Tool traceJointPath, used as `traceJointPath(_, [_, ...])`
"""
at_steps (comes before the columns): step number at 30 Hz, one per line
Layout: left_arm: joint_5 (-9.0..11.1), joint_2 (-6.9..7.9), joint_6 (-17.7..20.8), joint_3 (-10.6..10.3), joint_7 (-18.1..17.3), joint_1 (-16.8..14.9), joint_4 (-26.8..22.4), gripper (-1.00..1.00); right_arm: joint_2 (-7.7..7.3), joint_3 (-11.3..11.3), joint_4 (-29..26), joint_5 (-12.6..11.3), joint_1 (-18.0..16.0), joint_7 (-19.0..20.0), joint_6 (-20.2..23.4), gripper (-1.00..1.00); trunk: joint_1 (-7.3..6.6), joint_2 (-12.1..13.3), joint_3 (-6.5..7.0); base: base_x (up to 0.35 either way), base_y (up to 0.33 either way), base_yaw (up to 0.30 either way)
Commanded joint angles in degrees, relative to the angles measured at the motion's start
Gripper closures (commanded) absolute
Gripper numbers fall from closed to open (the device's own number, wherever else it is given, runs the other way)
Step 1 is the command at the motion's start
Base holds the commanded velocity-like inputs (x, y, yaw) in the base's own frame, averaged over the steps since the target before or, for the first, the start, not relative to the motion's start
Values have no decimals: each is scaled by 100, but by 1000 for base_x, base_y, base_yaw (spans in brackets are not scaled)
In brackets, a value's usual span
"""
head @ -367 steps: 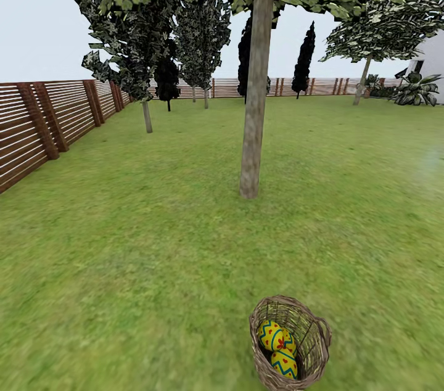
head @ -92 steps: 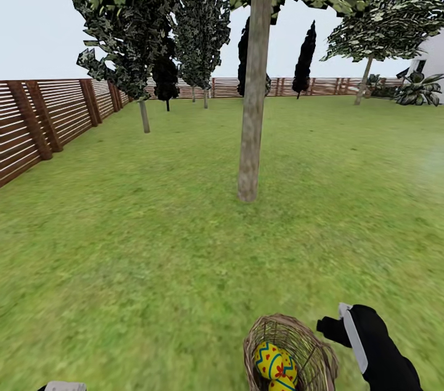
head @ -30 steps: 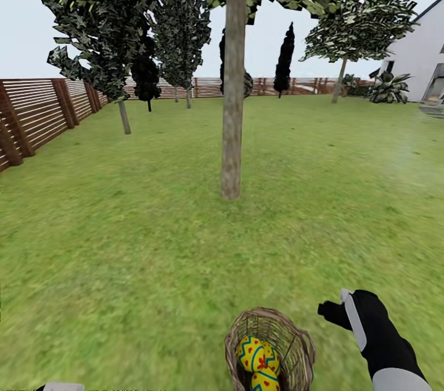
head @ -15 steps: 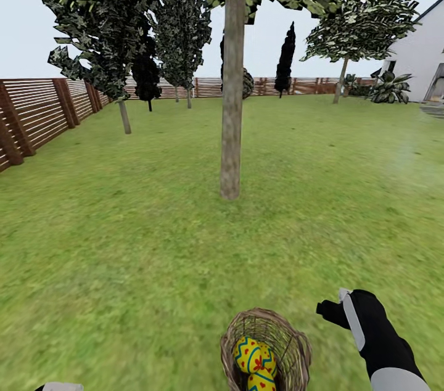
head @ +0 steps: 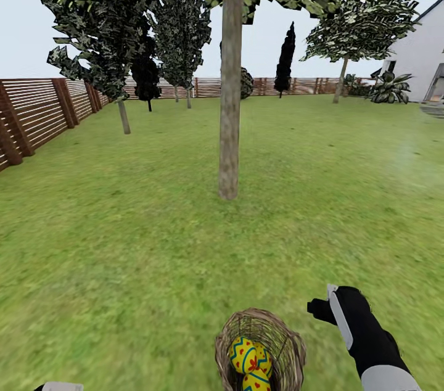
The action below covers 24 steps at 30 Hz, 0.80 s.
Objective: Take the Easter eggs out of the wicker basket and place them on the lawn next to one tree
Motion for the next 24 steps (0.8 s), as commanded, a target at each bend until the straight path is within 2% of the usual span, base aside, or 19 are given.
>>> traceJointPath(1, [-9, 0, -9, 15, -28, 1, -7, -100, 12, 14, -5, -25, -5, -40, 23, -100, 1, -5, -7, 0, -8, 0])
traceJointPath(10, [-8, 3, -21, 19, -24, 1, -49, -100, 177, 235, 74, -15, -25, -76, 27, -100, 1, -5, -7, 49, -3, 0])
traceJointPath(24, [-9, -7, 3, 19, -13, 111, -78, -100, 200, 294, 188, -11, -63, -79, 36, -100, 1, -5, -7, 33, 0, 0])
